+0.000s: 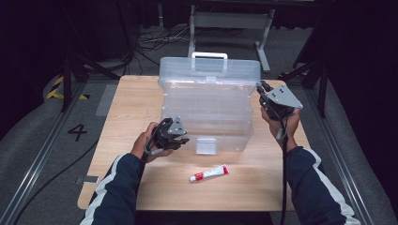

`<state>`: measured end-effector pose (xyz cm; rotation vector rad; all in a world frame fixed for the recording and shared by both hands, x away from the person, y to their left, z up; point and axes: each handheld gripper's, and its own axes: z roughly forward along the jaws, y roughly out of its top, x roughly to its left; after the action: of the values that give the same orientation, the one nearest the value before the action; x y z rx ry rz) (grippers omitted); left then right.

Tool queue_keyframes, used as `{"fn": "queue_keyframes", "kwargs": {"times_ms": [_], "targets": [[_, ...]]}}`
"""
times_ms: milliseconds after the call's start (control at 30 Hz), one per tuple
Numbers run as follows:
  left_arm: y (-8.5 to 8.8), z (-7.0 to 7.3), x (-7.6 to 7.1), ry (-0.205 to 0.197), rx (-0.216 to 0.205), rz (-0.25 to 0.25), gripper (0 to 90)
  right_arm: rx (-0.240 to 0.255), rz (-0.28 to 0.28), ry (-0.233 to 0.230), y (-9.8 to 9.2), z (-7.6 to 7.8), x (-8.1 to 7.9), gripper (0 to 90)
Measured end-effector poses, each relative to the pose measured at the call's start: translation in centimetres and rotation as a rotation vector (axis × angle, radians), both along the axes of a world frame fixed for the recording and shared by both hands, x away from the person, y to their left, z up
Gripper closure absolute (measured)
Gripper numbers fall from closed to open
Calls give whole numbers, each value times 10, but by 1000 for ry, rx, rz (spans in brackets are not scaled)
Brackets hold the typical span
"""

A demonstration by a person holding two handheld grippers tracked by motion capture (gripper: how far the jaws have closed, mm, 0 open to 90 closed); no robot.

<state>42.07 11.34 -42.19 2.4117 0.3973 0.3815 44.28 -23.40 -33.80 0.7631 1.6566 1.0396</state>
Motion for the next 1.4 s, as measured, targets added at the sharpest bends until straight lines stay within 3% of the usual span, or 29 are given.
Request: {"fn": "queue_keyframes", "kwargs": {"times_ms": [233,700,1300,1400], "targets": [[4,-2,2,-2,-5,-20,701,22,-6,13,0,5,8,801],[10,-4,6,29,-60,-39,715,58,-19,42,0,15,28,809],[12,-5,7,32,-75,-56,722,85,-40,44,0,20,52,829],[13,-5,7,28,-74,-55,723,95,-60,48,1,22,58,790]]}}
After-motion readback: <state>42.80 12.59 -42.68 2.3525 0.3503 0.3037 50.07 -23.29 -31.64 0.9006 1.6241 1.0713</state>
